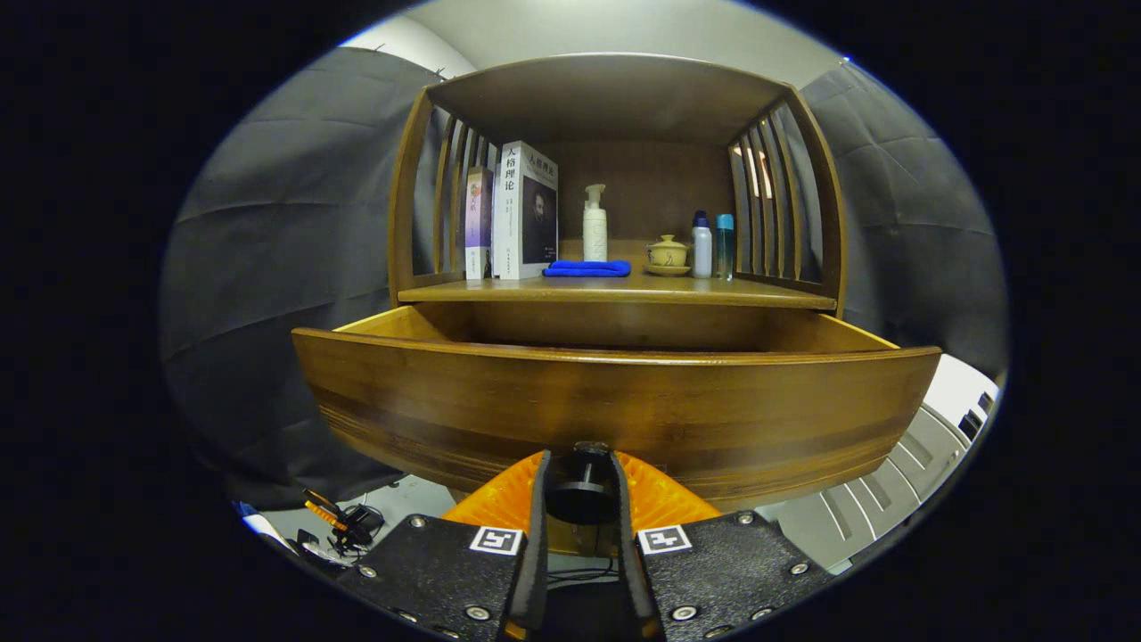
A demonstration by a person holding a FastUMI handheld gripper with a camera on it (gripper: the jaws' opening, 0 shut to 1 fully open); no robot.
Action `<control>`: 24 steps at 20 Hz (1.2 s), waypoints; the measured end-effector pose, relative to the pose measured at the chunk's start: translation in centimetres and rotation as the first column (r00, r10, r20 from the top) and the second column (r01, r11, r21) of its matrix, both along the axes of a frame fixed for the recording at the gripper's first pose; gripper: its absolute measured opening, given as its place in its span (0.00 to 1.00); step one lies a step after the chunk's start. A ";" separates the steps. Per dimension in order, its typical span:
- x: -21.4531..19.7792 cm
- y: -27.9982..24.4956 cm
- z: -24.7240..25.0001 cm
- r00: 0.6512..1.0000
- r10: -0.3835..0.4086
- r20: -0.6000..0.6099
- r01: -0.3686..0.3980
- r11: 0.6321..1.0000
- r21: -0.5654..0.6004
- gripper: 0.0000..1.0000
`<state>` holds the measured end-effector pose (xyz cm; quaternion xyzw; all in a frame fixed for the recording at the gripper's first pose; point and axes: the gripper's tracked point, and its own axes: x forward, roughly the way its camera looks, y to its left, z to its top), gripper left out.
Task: Pull open the drawer, take out the items inside it, and place them on the countertop above the cabinet.
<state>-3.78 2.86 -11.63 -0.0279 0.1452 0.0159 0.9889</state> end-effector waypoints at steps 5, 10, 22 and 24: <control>-0.7 0.1 0.1 1.000 0.019 -0.015 -0.019 1.000 0.006 0.33; -0.7 0.2 0.2 0.999 0.035 -0.005 -0.035 0.999 0.012 0.39; -1.6 1.5 8.7 0.979 0.150 0.141 -0.157 0.987 0.038 0.94; -1.0 2.1 9.8 0.980 0.159 0.123 -0.168 0.984 0.063 0.94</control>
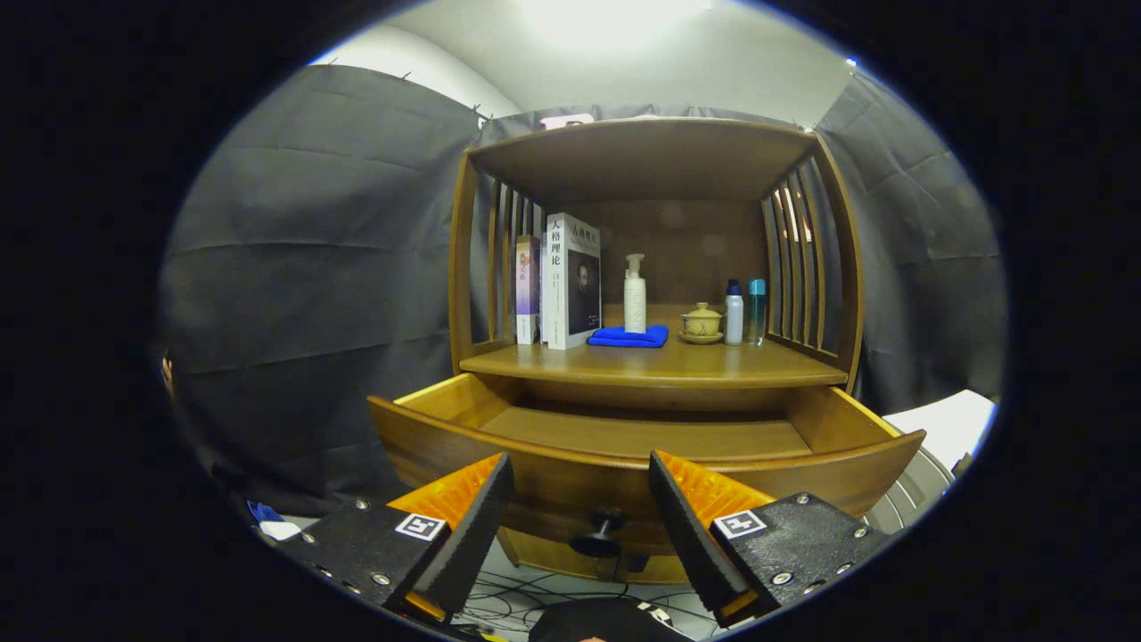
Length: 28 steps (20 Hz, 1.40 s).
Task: Pull open the drawer, take out the items inside it, and place them on the countertop above the cabinet.
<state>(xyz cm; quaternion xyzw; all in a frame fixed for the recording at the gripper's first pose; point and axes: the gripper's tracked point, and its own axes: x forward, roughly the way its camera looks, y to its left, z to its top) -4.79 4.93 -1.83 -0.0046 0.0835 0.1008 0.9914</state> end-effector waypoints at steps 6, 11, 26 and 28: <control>5.4 -1.3 0.6 0.984 -0.017 -0.179 0.011 0.999 -0.036 0.94; 10.1 -2.6 -0.5 0.944 -0.056 -0.324 0.058 0.998 -0.004 0.94; 13.1 -3.7 -10.6 0.645 -0.088 -0.759 0.050 0.996 -0.073 0.94; 12.8 -4.7 -12.1 0.605 -0.108 -0.789 0.051 0.994 -0.097 0.93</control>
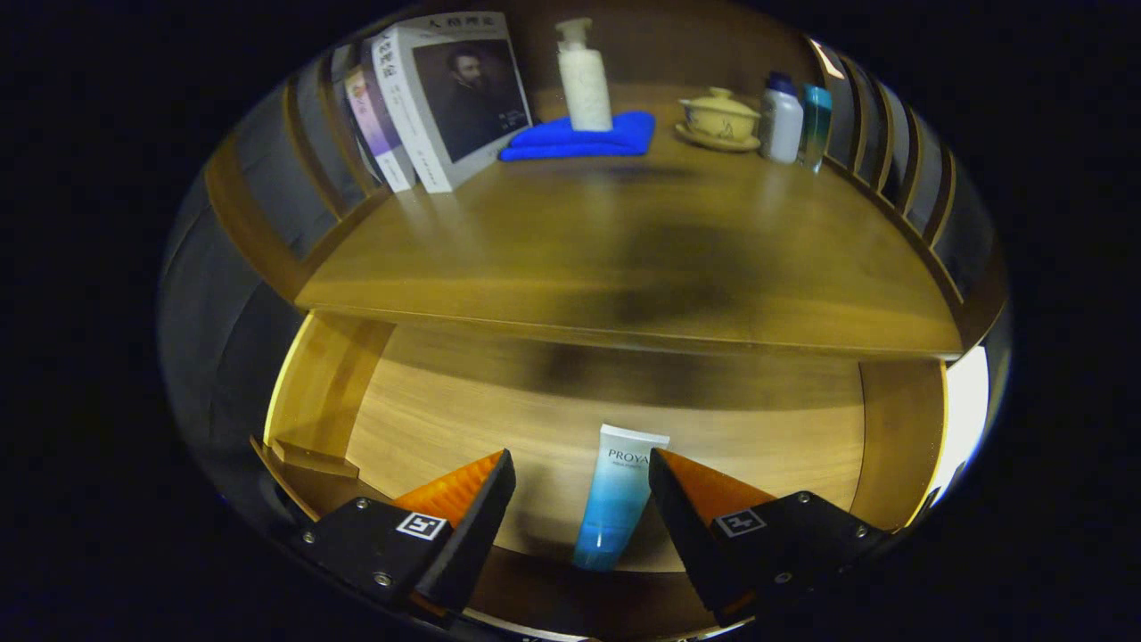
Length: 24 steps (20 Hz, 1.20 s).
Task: Pull open the drawer, take out the items inside it, and place them on the countertop above the cabinet.
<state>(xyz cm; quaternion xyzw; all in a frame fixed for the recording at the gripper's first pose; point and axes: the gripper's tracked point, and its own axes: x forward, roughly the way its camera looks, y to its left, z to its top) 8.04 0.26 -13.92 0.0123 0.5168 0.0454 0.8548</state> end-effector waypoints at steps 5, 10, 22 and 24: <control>-0.7 -1.5 -2.0 0.996 -0.040 -0.086 0.041 0.999 -0.001 0.93; -1.7 -1.8 -3.8 0.979 -0.058 -0.193 0.060 0.998 0.002 0.87; -0.6 -2.1 -3.0 0.986 -0.133 -0.102 0.143 0.984 0.105 0.51; -1.0 -1.7 -2.7 0.989 -0.122 -0.088 0.132 0.984 0.123 0.51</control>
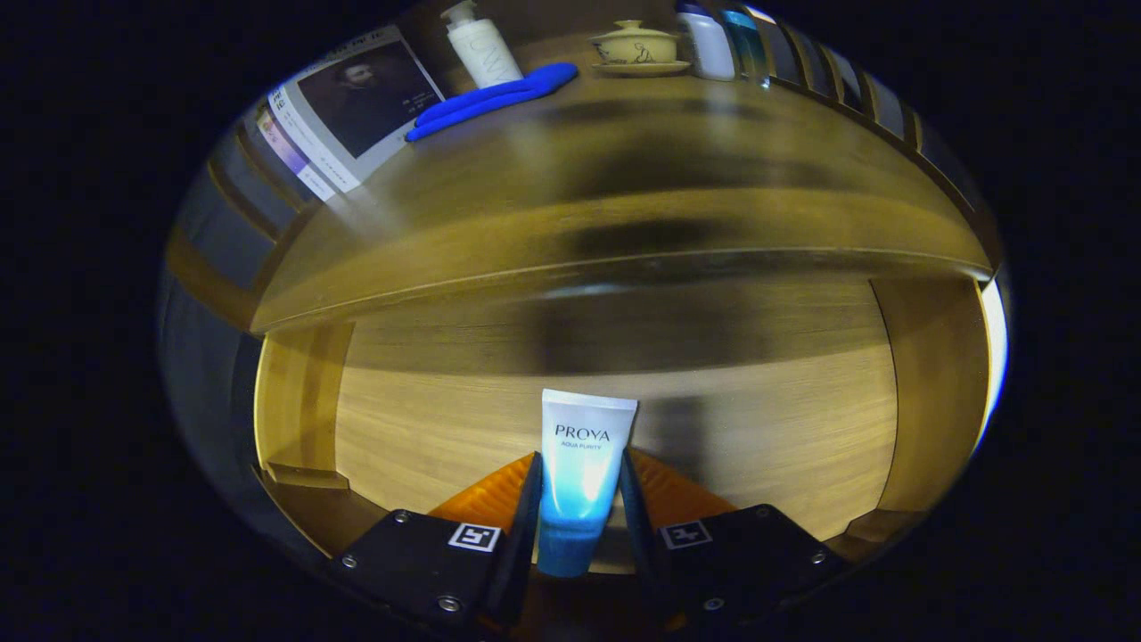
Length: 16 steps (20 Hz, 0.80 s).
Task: Pull open the drawer, take out the items inside it, and place them on the countertop above the cabinet.
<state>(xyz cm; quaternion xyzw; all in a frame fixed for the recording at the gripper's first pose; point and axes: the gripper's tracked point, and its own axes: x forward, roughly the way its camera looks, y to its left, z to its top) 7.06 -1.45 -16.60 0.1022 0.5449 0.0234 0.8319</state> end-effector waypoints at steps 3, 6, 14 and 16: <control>0.2 0.2 1.3 0.992 0.061 0.111 -0.056 0.997 -0.043 0.50; 0.2 1.1 2.2 0.971 0.129 0.203 -0.119 0.991 -0.060 0.50; 1.2 1.7 6.4 0.874 0.179 0.452 -0.140 0.983 -0.117 0.50; 1.5 2.1 8.0 0.844 0.186 0.503 -0.144 0.982 -0.121 0.50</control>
